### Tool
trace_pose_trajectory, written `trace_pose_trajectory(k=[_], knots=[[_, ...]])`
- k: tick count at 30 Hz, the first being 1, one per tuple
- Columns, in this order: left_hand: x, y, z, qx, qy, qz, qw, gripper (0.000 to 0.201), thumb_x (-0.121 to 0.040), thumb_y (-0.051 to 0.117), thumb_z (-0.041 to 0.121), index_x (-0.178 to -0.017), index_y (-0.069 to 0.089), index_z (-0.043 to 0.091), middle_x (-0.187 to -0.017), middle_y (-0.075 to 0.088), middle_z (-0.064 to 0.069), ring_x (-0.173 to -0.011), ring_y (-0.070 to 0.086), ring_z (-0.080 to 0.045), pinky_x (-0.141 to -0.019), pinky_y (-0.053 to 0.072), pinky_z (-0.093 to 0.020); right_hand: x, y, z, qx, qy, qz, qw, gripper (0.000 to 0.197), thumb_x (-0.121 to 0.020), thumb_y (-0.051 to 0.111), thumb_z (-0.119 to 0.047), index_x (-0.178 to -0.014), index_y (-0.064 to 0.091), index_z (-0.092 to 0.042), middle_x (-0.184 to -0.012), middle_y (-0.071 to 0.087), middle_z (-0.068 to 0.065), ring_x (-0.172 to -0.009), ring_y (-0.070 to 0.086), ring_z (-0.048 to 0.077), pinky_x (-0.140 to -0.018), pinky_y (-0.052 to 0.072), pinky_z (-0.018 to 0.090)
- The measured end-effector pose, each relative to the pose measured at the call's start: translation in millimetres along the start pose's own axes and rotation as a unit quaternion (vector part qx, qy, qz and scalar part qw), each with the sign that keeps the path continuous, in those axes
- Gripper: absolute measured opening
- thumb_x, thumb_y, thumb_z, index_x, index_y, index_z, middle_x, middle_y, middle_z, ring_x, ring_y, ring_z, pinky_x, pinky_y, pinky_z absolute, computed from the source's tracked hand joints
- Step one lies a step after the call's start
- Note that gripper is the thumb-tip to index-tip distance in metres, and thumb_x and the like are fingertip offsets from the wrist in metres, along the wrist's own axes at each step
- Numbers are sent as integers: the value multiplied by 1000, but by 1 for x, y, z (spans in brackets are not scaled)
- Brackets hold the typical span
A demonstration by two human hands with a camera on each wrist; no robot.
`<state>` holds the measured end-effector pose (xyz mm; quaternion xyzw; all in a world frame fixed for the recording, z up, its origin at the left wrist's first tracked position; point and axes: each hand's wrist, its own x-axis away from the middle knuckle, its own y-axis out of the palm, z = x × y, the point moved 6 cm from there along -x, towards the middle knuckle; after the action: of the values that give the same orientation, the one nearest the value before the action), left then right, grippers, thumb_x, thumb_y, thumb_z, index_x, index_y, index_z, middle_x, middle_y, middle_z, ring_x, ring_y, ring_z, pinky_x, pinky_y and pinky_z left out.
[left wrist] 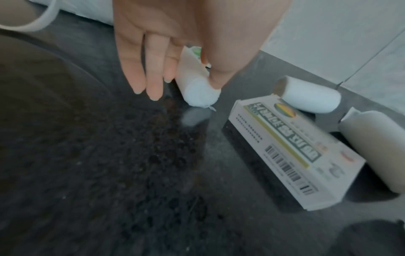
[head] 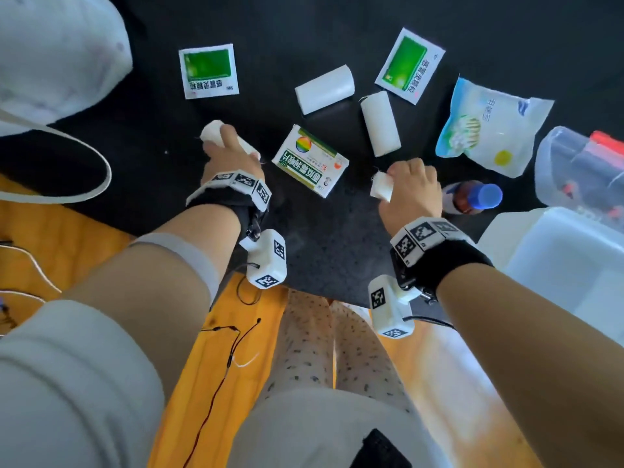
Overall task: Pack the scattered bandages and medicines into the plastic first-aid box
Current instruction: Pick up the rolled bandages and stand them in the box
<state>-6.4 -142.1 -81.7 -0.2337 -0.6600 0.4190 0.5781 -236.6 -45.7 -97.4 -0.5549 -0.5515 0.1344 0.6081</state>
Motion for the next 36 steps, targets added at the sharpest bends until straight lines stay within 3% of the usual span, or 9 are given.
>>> trace_pose_trajectory(k=[9, 12, 16, 20, 23, 27, 29, 32, 36], knots=[[-29, -2, -1, -14, 47, 19, 999, 39, -92, 49, 20, -125, 36, 5, -131, 39, -20, -111, 53, -44, -82, 44, -47, 6, 18, 1, -43, 63, -20, 997, 48, -81, 65, -16, -123, 44, -8, -130, 44, 13, -122, 39, 32, -100, 35, 39], [-35, -8, -8, 23, 14, -7, 1000, 56, -85, 58, 21, -131, 31, 4, -133, 42, -17, -116, 52, -44, -87, 44, -46, 4, 18, 2, -52, 77, -36, 995, 53, -79, 67, -19, -124, 43, -8, -130, 44, 12, -122, 40, 32, -98, 37, 39], [-22, -3, -25, 153, 4, -71, 986, 69, -72, 66, 12, -127, 24, 11, -108, 53, -11, -97, 60, -36, -85, 50, -42, 6, 18, -3, -60, 96, -104, 988, 56, -71, 69, -26, -117, 45, -6, -120, 51, 14, -110, 53, 35, -83, 44, 39], [-13, -20, -3, 69, 66, -69, 993, 42, -74, 67, 13, -112, 54, 3, -113, 64, -16, -102, 60, -35, -74, 42, -31, 7, -1, -12, -110, 90, -122, 982, 51, -72, 67, -29, -114, 50, -6, -115, 56, 13, -94, 55, 29, -73, 42, 33], [-13, -38, 34, 131, 116, -45, 984, 41, -73, 70, 29, -101, 61, 1, -106, 67, -16, -100, 62, -32, -70, 39, -28, 0, -29, -22, -173, 71, -72, 980, 48, -77, 64, -39, -111, 56, -6, -107, 60, 11, -94, 58, 27, -72, 41, 31], [-20, -43, 89, 262, 161, -69, 949, 80, -49, 76, 43, -121, 56, 15, -119, 66, -6, -110, 62, -23, -94, 49, -33, -27, -58, -35, -188, 52, 10, 981, 44, -82, 57, -42, -102, 59, -3, -102, 52, 15, -111, 49, 32, -93, 44, 39], [-26, -34, 107, 223, 177, -107, 953, 101, -43, 73, 51, -137, 43, 30, -134, 56, -1, -120, 56, -21, -103, 44, -38, -42, -59, -36, -161, 63, 7, 985, 40, -80, 57, -47, -97, 60, -11, -123, 42, 10, -122, 39, 27, -101, 39, 39], [-36, -16, 115, 116, 180, -156, 964, 115, -43, 69, 54, -146, 22, 37, -148, 40, -1, -132, 44, -27, -108, 39, -43, -58, -44, -37, -127, 58, -71, 988, 54, -76, 61, -52, -115, 59, -15, -145, 25, 3, -134, 23, 24, -107, 28, 35], [-41, -6, 111, 156, 168, -174, 958, 114, -54, 78, 36, -149, 15, 32, -149, 35, -9, -130, 46, -29, -105, 42, -43, -63, -30, -46, -117, 30, -97, 988, 65, -73, 66, -53, -127, 53, -20, -148, 19, 2, -135, 20, 26, -111, 25, 35]])
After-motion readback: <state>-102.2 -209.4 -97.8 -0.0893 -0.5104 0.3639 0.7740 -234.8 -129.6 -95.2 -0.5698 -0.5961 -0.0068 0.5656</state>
